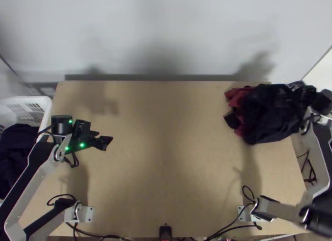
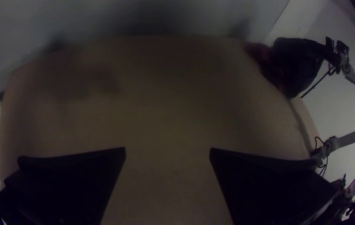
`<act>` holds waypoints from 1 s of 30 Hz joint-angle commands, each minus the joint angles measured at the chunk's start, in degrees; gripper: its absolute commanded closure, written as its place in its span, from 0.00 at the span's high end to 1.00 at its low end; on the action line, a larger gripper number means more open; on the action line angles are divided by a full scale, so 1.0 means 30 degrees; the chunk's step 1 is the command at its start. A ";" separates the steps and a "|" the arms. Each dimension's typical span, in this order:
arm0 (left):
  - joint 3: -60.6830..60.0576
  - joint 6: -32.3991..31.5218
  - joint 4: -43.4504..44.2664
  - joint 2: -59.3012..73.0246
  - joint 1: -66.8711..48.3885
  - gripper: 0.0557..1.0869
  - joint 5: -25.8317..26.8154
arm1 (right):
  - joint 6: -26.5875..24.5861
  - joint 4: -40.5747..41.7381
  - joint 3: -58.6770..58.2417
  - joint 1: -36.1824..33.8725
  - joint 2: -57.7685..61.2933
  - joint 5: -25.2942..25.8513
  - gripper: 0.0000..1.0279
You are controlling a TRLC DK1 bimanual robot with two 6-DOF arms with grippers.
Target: Fold the t-shirt
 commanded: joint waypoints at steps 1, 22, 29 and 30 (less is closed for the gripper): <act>-0.0704 0.0614 0.0134 -0.0724 -0.0663 0.95 -0.0898 | -0.0267 0.0225 -0.1391 -0.0167 -0.2357 0.0069 0.97; -0.2637 0.1698 -0.0686 -0.3390 0.0509 0.95 -0.0986 | -0.0238 0.3008 -0.3354 -0.0812 -0.0570 0.0216 0.96; -0.4454 0.1552 0.3415 -0.5178 -0.3681 0.95 -0.7959 | -0.2288 0.4121 -0.8129 0.4315 -0.7660 0.6896 0.96; -0.4835 0.1640 0.4177 -0.5412 -0.4061 0.95 -0.8838 | -0.2581 0.4473 -0.8803 0.5194 -0.8422 0.7833 0.96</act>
